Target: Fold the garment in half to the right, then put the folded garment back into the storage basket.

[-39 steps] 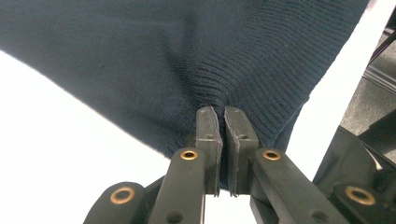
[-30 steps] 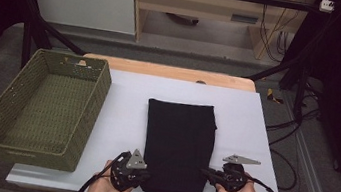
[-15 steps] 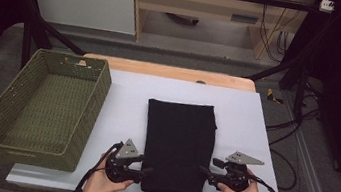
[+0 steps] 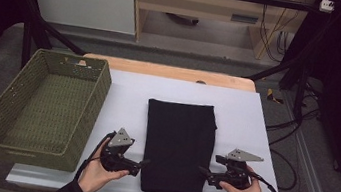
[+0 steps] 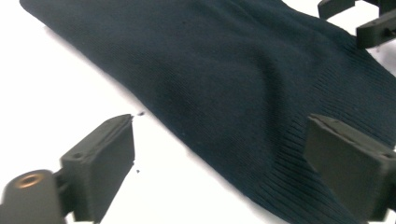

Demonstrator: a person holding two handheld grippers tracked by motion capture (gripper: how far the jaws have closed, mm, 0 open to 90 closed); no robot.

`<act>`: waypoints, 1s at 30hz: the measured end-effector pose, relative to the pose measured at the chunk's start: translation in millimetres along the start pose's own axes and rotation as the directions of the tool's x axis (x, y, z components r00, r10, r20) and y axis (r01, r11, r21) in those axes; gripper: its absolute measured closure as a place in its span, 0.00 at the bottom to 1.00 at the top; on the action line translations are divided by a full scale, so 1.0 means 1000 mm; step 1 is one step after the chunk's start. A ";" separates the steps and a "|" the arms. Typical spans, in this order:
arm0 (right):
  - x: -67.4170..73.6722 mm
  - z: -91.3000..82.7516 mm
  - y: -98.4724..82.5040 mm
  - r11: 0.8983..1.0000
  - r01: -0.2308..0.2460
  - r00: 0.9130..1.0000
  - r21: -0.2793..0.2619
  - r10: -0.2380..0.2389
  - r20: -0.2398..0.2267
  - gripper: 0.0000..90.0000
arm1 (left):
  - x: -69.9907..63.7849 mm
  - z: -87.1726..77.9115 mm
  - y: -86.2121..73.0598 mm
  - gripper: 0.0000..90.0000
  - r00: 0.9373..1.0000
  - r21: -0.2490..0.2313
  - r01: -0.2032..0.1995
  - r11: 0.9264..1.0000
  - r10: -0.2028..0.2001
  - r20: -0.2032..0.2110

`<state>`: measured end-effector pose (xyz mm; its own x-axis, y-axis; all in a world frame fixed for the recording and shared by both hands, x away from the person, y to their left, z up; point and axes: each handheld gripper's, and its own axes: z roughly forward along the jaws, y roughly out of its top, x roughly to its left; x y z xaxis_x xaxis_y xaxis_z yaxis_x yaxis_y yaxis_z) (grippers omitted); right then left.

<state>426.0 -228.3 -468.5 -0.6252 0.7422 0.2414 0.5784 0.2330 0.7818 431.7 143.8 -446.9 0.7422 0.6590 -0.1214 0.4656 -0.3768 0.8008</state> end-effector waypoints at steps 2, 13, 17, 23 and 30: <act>0.000 0.000 0.000 1.000 -0.007 1.000 0.005 0.007 0.003 0.13 | 0.002 0.001 0.002 0.04 1.000 0.000 0.005 1.000 -0.005 0.001; -0.001 -0.003 0.002 1.000 -0.019 1.000 -0.002 0.019 0.001 0.12 | 0.018 0.002 0.018 0.00 1.000 0.003 0.015 1.000 -0.015 0.005; 0.000 -0.003 0.001 1.000 -0.020 1.000 -0.001 0.020 -0.006 0.12 | 0.026 0.001 0.026 0.00 1.000 -0.007 0.018 1.000 -0.018 -0.004; 0.001 -0.005 0.001 1.000 -0.028 1.000 -0.009 0.028 -0.006 0.12 | 0.032 0.008 0.036 0.00 1.000 -0.007 0.028 1.000 -0.028 -0.009; 0.001 -0.005 0.001 1.000 -0.027 1.000 -0.005 0.027 -0.006 0.12 | 0.041 0.020 0.046 0.00 0.999 -0.018 0.048 0.999 -0.048 -0.021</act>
<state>423.8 -230.2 -464.6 -0.6123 0.7447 0.2657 0.5924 0.2095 0.7779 492.9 140.5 -426.4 0.7087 0.6898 -0.1480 0.4922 -0.3332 0.8042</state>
